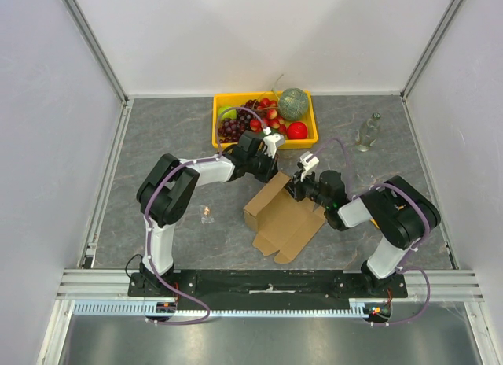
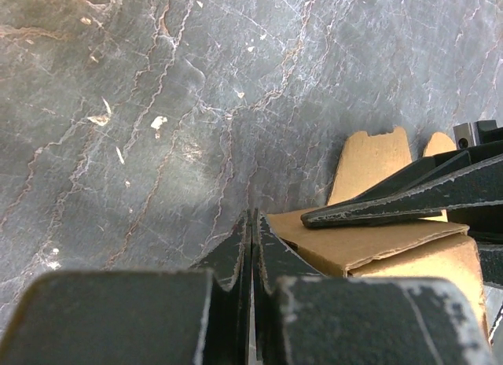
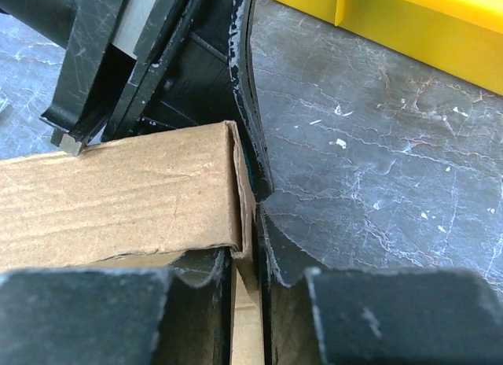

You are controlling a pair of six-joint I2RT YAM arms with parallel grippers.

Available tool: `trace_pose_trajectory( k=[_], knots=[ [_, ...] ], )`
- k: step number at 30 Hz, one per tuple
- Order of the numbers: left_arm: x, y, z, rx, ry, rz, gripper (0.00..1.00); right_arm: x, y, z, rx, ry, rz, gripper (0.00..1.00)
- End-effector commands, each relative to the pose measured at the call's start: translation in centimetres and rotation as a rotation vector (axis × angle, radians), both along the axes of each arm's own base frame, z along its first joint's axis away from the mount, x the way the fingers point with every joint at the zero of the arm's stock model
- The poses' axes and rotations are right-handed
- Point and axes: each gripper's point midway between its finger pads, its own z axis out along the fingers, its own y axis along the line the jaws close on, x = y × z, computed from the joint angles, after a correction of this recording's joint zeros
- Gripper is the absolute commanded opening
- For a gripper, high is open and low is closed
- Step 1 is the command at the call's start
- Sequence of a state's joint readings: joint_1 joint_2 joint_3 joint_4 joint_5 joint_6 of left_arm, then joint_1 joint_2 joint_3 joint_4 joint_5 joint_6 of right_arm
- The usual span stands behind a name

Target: Fold the paper box

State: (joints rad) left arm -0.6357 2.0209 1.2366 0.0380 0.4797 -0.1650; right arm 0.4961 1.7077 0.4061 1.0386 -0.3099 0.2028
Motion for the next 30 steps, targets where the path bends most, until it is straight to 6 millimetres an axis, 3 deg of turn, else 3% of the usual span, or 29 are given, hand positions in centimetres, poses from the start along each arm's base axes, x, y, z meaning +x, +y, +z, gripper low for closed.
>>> trace_pose_trajectory(
  k=[1,15,23,24,28,30],
  knots=[
    [-0.7,-0.9,0.5,-0.051,0.018,-0.028,0.02,0.6,-0.1,0.3,-0.024,-0.040,-0.030,0.18],
    [-1.6,-0.9,0.5,-0.080,0.045,-0.038,0.02,1.2,-1.0,0.7,-0.045,-0.082,-0.102,0.08],
    [-2.6,-0.7,0.3,-0.102,0.077,-0.049,0.02,1.4,-1.5,0.5,-0.070,-0.096,-0.141,0.08],
    [-2.7,-0.7,0.2,-0.103,0.079,-0.049,0.02,1.5,-1.5,0.5,-0.073,-0.096,-0.140,0.11],
    [-2.3,-0.1,-0.5,-0.078,0.081,-0.014,0.02,1.1,-1.7,0.6,-0.070,-0.088,-0.139,0.45],
    [-1.8,0.6,-0.7,-0.082,0.098,0.017,0.02,0.9,-1.7,0.9,-0.064,-0.091,-0.137,0.53]
  ],
)
